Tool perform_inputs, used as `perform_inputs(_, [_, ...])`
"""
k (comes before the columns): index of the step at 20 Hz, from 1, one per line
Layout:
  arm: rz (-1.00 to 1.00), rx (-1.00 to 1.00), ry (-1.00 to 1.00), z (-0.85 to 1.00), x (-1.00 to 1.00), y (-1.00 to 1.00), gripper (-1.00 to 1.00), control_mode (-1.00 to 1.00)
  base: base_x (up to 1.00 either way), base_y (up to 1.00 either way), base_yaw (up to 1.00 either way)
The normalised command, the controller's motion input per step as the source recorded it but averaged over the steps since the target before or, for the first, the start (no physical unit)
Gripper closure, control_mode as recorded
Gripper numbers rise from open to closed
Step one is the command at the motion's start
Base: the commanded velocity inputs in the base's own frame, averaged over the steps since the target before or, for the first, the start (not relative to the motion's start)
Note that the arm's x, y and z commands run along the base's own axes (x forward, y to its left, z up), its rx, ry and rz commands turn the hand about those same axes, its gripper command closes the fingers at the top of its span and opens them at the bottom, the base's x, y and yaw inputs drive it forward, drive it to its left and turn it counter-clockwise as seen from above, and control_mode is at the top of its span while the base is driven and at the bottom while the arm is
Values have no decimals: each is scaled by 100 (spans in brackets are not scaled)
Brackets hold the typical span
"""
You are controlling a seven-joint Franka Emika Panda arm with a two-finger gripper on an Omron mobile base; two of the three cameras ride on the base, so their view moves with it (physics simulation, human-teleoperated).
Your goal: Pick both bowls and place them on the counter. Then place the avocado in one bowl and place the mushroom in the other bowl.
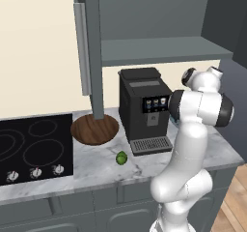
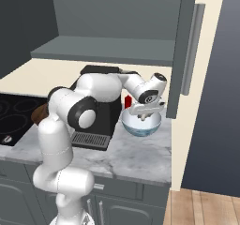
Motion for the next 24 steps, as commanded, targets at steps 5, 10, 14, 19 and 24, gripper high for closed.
perform_inputs(5, [2, 0, 0, -24, 12, 0, 100, -100, 0, 0, 0])
perform_inputs(10, [0, 0, 0, -29, 13, 1, 100, -100, 0, 0, 0])
perform_inputs(14, [0, 0, 0, -24, 17, 1, 100, -100, 0, 0, 0])
perform_inputs(19, [0, 0, 0, -13, 2, 5, 100, -100, 0, 0, 0])
perform_inputs(24, [0, 0, 0, -4, -18, 20, 100, -100, 0, 0, 0])
